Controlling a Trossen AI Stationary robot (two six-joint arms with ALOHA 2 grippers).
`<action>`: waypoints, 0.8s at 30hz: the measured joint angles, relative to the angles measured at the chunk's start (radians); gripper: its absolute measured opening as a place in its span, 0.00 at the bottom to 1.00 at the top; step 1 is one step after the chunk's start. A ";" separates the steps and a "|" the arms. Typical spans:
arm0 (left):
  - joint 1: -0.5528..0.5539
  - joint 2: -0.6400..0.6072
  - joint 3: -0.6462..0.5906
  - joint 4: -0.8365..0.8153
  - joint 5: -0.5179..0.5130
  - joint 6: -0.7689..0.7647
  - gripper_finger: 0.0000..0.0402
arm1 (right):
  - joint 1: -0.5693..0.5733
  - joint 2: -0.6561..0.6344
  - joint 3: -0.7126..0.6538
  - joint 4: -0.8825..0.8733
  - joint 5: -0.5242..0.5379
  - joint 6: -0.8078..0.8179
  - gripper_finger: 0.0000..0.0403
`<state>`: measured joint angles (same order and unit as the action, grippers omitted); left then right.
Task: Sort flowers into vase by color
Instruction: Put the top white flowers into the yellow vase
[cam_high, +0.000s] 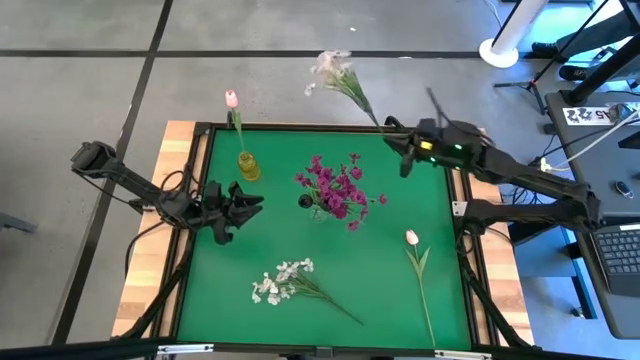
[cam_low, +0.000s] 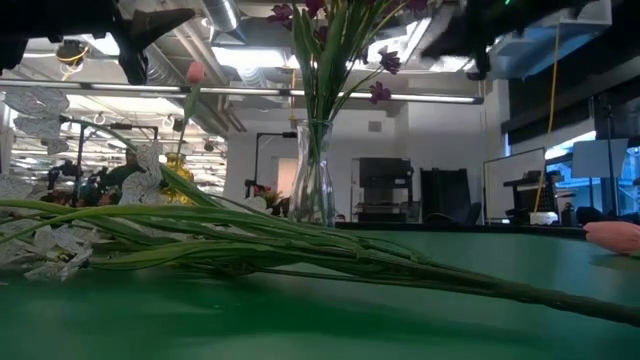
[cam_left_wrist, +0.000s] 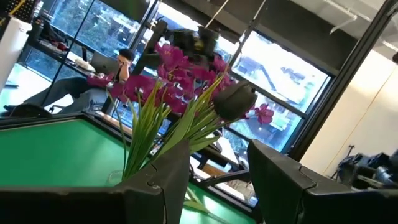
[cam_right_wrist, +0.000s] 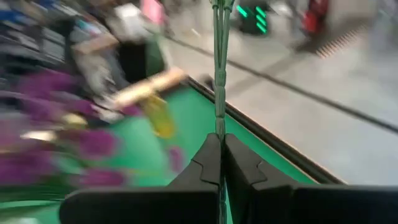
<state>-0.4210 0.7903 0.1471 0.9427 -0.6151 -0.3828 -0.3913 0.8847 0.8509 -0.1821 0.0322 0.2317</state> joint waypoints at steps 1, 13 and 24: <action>0.000 0.000 0.000 0.007 0.000 0.000 0.39 | 0.028 -0.023 0.000 0.019 0.000 0.000 0.01; 0.002 0.000 0.009 0.123 0.024 0.025 0.39 | 0.397 -0.110 0.002 0.239 0.082 -0.028 0.01; 0.002 0.060 0.381 -0.194 0.128 0.250 0.39 | 0.602 0.101 0.002 0.447 0.205 -0.061 0.01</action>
<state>-0.4194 0.8503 0.5285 0.7488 -0.4870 -0.1326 0.2104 0.9859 0.8524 0.2650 0.2368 0.1707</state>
